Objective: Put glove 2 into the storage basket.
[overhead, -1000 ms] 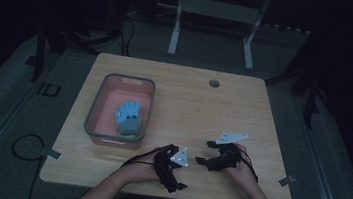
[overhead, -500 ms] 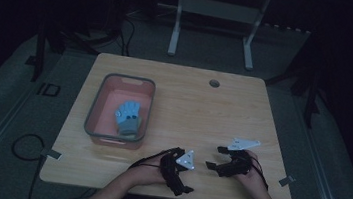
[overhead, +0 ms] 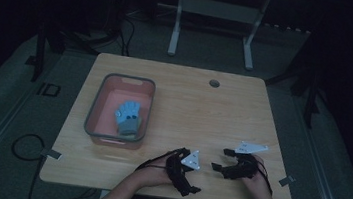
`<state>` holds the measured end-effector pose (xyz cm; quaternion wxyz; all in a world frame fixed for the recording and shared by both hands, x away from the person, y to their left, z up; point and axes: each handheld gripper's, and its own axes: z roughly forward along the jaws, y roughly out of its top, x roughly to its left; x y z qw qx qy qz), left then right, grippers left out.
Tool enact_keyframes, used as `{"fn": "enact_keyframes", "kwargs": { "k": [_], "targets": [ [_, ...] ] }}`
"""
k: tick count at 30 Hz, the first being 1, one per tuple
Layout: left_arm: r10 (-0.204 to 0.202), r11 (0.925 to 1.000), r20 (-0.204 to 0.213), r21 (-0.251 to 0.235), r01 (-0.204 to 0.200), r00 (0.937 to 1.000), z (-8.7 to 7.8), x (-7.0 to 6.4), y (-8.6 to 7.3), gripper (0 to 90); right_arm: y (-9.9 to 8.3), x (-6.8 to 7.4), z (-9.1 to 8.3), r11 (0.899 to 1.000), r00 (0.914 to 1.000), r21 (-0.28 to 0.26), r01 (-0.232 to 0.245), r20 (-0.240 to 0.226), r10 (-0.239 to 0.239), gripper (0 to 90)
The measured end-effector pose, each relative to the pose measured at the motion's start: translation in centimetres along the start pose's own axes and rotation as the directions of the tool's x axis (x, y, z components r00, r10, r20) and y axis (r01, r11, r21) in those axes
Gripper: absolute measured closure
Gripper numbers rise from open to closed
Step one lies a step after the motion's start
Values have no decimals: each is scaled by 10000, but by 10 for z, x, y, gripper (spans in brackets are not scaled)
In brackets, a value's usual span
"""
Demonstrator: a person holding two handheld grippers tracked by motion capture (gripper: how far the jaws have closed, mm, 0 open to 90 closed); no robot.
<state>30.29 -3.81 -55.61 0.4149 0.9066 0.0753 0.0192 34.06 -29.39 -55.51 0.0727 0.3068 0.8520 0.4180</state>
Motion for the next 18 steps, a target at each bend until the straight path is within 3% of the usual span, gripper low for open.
{"fn": "enact_keyframes", "kwargs": {
  "k": [6,18],
  "targets": [
    [-77,10000,-168,-49,77,9998,-2,0,-4,31,-1,-2,-3,9997,10000,-233,-20,36,21,140],
    [-289,9993,-406,-265,278,9988,-9,1,-10,31,-3,-3,0,10000,9998,-35,7,190,-6,141]
  ]
}}
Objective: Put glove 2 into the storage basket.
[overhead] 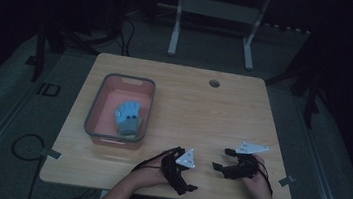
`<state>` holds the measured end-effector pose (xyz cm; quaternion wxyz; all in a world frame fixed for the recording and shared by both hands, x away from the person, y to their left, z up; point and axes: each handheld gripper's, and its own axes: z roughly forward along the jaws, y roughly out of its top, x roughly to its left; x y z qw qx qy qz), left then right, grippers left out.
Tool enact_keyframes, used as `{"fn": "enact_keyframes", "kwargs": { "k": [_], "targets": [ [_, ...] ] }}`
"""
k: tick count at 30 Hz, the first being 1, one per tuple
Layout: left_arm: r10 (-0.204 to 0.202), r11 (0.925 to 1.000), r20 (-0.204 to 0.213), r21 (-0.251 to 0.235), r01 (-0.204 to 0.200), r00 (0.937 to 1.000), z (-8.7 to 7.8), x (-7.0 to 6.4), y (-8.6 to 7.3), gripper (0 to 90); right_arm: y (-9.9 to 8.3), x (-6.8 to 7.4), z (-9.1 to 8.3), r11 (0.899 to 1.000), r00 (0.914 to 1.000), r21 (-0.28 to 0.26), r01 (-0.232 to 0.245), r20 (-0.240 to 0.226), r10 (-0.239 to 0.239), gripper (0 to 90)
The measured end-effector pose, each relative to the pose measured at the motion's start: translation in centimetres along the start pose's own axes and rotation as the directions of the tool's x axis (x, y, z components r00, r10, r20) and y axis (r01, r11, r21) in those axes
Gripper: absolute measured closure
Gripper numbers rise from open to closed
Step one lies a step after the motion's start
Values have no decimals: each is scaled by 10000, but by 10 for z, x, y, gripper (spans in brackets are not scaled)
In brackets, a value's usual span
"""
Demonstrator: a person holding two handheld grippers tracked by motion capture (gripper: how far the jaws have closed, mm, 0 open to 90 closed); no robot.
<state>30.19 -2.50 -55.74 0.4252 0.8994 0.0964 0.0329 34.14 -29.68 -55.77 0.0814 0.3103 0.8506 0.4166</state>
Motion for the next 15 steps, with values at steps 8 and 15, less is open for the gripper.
{"fn": "enact_keyframes", "kwargs": {
  "k": [8,15],
  "targets": [
    [-12,10000,34,-17,12,10000,0,1,-2,31,0,-1,1,10000,10000,32,13,49,-13,140],
    [-82,10000,13,-34,82,10000,-1,1,-2,31,-1,-3,0,10000,9999,-33,-62,79,62,140]
  ]
}}
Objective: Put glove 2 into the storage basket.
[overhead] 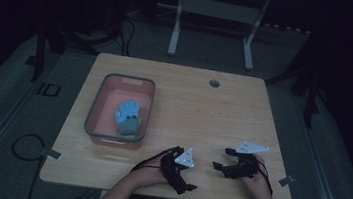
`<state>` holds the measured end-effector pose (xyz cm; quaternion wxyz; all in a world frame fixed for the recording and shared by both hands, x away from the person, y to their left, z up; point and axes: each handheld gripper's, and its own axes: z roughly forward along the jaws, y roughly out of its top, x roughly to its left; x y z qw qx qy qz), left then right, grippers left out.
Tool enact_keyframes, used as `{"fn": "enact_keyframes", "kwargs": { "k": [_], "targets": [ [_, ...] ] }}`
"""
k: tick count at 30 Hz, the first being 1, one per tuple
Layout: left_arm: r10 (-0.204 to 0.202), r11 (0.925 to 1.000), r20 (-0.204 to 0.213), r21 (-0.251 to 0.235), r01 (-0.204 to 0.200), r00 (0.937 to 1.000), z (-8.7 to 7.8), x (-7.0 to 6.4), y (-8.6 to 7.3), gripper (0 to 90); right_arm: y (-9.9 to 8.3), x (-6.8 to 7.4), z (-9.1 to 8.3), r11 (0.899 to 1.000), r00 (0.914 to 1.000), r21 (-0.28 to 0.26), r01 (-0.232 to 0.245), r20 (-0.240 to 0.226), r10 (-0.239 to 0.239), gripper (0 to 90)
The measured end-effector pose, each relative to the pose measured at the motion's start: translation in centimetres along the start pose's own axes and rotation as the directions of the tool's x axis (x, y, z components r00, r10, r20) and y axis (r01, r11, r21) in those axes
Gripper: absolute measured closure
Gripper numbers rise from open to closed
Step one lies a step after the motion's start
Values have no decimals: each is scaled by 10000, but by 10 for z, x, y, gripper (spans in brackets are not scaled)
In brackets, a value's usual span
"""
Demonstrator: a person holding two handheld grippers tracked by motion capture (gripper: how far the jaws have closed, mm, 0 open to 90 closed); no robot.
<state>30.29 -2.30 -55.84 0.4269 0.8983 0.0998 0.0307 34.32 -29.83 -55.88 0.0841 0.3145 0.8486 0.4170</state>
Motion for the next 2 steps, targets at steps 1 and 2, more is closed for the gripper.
{"fn": "enact_keyframes", "kwargs": {
  "k": [1,2],
  "targets": [
    [0,10000,0,0,0,10000,0,0,0,31,0,0,0,10000,10000,0,0,0,0,140],
    [4,10000,10,-24,-4,10000,0,0,0,31,0,0,0,10000,10000,-2,-14,3,14,140]
  ]
}}
